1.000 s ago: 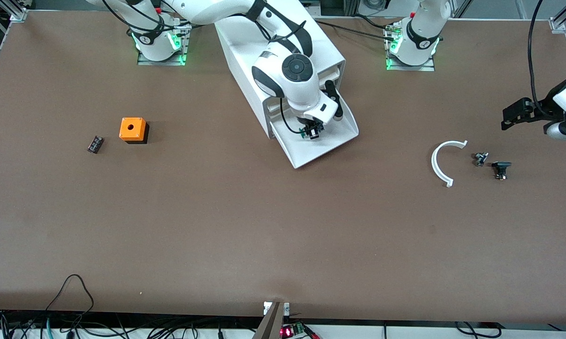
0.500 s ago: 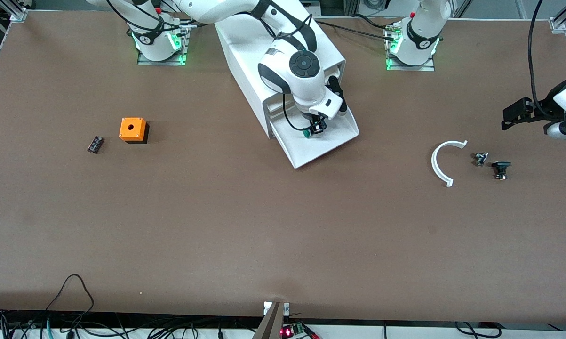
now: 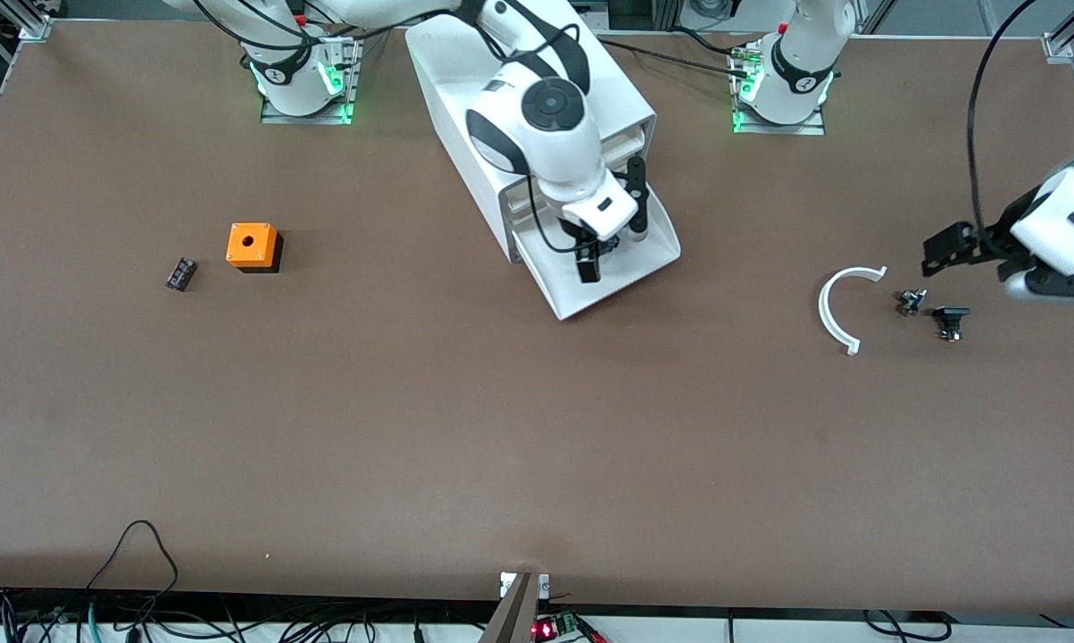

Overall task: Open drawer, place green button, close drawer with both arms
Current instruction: 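Raise the right gripper from the drawer while the left gripper reaches the drawer front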

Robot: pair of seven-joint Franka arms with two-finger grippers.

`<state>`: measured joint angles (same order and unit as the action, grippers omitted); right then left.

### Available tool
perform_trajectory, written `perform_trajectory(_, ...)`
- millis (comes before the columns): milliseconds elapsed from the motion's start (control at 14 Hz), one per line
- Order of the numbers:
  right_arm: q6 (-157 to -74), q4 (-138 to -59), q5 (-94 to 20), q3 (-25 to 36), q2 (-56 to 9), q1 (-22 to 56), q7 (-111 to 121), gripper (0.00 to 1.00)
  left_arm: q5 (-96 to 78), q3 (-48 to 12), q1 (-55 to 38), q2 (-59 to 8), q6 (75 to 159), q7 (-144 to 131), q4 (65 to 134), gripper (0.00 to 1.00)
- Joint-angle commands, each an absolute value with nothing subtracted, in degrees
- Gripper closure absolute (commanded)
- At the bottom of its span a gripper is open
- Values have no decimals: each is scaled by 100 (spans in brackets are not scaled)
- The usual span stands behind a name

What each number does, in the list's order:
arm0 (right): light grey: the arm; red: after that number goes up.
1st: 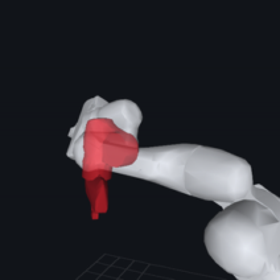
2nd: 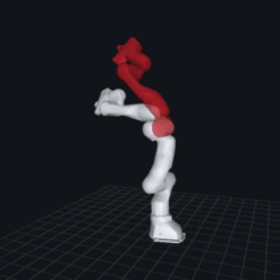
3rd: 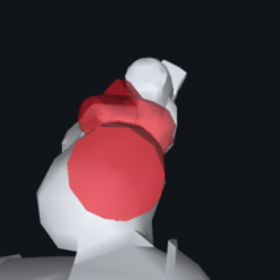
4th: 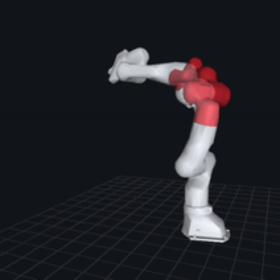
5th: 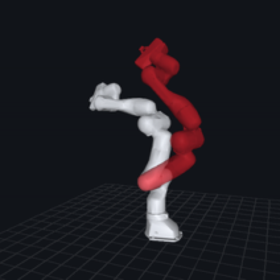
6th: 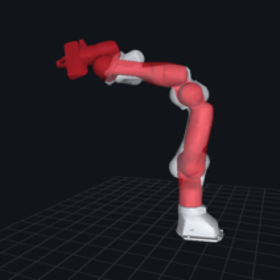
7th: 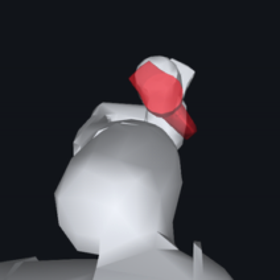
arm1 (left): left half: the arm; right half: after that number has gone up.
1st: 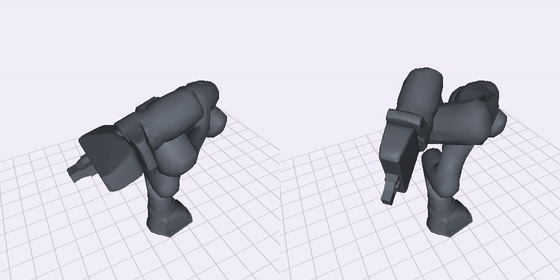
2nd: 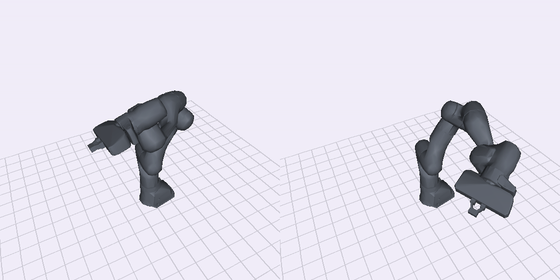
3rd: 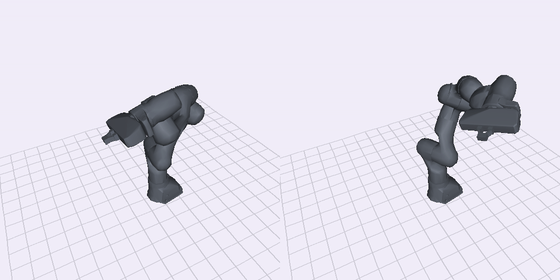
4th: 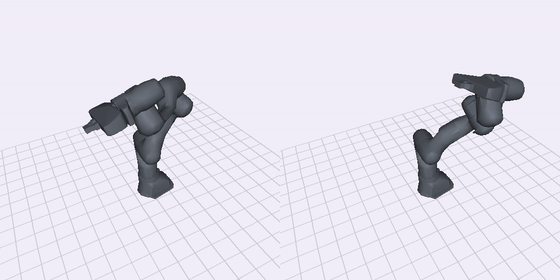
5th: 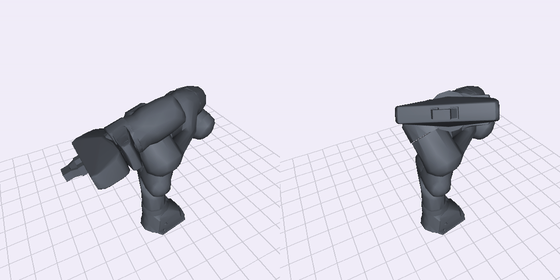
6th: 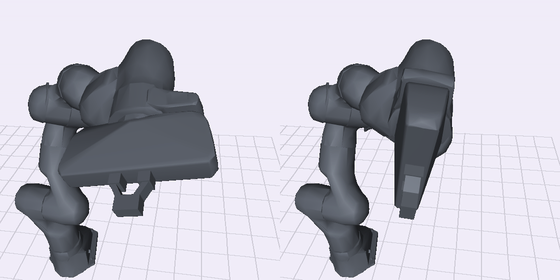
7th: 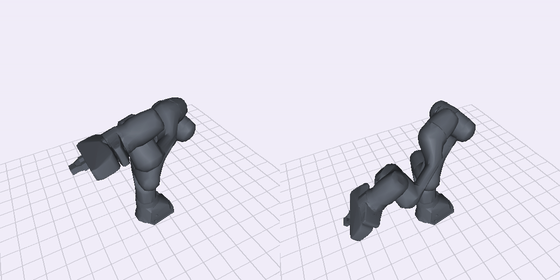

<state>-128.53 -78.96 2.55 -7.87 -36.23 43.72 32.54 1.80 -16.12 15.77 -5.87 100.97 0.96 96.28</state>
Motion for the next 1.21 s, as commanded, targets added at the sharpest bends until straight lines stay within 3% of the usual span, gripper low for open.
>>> perform_trajectory(0, -12762, -8016, 255, -467, -3244, 4106, 2297, 0, 211, -1792, 1337, -1054, 10894, -779, 9955, 0)
perform_trajectory(214, -12806, -8016, 272, -10, -3173, 3798, 1715, 0, 202, -2100, 1047, -1247, 12616, -1982, 11106, 0)
perform_trajectory(357, -12823, -8016, 255, 454, -3146, 3762, 1383, 0, 211, -2118, 504, -1624, 13435, -2834, 11425, 0)
perform_trajectory(643, -12298, -8077, 264, 1115, -2910, 3736, 74, 0, 211, -2066, -455, -2345, 13754, -3637, 11434, 0)
perform_trajectory(1000, -10857, -8060, 272, 1020, -2357, 3419, -1590, 0, 141, -2057, -1186, -2619, 13912, -3726, 11592, 0)
perform_trajectory(1143, -10383, -8051, 246, 924, -2041, 2904, -1538, 0, -78, -2057, -1256, -2628, 14210, -3797, 11829, 0)
